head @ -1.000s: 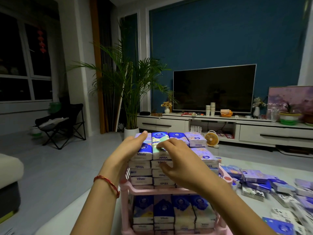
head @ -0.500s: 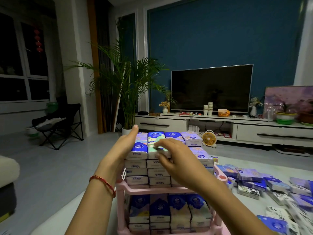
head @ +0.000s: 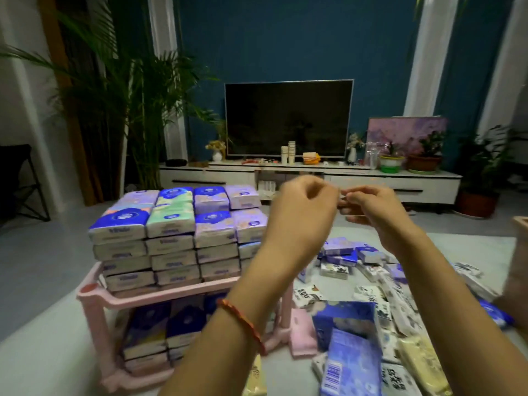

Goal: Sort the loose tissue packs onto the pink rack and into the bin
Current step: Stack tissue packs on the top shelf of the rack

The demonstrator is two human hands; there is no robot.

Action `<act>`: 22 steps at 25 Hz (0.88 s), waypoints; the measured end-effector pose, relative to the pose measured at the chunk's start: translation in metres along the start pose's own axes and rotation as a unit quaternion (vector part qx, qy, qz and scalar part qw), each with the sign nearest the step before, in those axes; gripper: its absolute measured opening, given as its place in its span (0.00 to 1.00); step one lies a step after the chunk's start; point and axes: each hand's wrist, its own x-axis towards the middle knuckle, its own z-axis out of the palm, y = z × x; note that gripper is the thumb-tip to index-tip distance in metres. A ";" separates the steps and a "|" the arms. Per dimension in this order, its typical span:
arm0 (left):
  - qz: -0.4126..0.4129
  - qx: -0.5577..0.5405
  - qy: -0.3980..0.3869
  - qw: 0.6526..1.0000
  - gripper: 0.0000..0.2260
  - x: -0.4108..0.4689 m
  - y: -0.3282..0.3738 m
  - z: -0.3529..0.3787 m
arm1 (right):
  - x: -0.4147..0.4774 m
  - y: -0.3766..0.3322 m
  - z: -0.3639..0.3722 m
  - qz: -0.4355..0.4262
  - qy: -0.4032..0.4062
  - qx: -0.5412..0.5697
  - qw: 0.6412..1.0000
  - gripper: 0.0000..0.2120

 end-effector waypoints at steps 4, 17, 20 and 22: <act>-0.117 0.081 -0.110 0.984 0.10 0.012 -0.070 0.073 | 0.016 0.054 -0.030 0.101 -0.026 -0.117 0.988 0.09; -0.195 0.117 0.029 0.973 0.13 0.058 -0.157 0.092 | 0.114 0.163 0.007 0.005 -0.179 -0.528 0.830 0.36; -0.216 0.062 0.036 0.974 0.13 0.064 -0.162 0.092 | 0.120 0.166 -0.003 0.014 -0.182 -0.501 0.846 0.28; -0.223 0.027 0.048 0.973 0.10 0.067 -0.163 0.095 | 0.115 0.157 -0.017 0.016 -0.153 -0.400 0.903 0.16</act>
